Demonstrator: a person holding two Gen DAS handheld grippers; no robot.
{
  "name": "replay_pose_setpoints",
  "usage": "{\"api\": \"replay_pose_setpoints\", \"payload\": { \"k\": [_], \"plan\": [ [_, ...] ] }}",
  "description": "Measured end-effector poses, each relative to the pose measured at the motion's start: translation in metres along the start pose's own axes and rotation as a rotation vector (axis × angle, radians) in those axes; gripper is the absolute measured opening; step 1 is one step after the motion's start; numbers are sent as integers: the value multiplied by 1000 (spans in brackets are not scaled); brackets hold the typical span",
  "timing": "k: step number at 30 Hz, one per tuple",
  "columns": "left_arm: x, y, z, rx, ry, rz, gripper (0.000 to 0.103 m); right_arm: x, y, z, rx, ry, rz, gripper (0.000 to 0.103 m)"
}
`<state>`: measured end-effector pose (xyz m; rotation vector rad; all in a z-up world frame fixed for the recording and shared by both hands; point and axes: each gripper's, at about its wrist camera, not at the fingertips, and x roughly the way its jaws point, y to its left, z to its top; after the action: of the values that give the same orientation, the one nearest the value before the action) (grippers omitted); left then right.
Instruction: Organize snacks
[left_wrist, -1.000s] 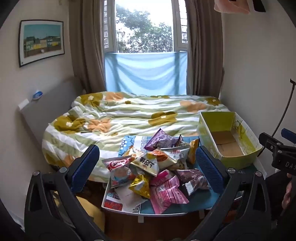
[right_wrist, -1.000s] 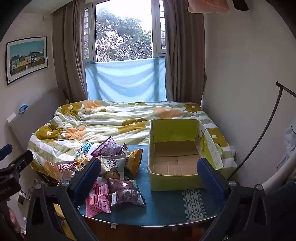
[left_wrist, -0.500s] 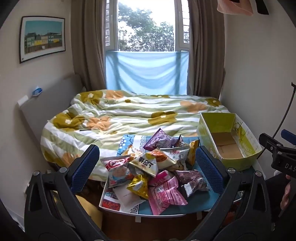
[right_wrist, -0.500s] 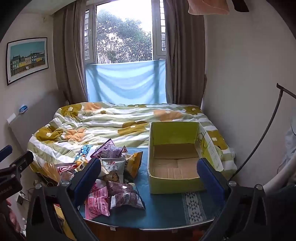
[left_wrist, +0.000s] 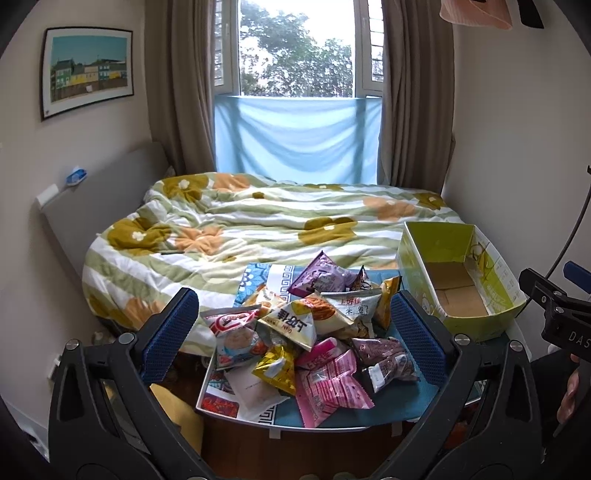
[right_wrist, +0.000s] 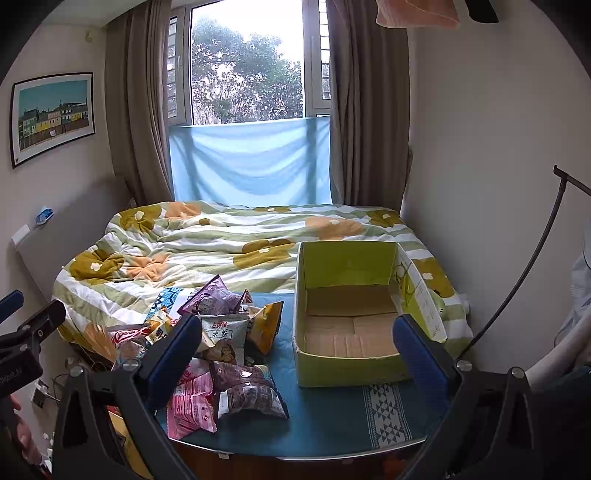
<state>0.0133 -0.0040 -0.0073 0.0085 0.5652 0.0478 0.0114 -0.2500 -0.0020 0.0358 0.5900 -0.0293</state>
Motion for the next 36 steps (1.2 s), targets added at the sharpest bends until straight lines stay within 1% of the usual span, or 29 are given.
{"api": "replay_pose_setpoints", "payload": {
  "k": [9,16,36],
  "plan": [
    [5,2,0,-1,26,-4,102,2,1,0,0,6,1,103],
    [8,-1,0,18,21,9,102,3,1,0,4,4,-5,103],
    [14,-3,0,13,28,-6,102,5,5,4,2,5,-7,103]
  ]
}}
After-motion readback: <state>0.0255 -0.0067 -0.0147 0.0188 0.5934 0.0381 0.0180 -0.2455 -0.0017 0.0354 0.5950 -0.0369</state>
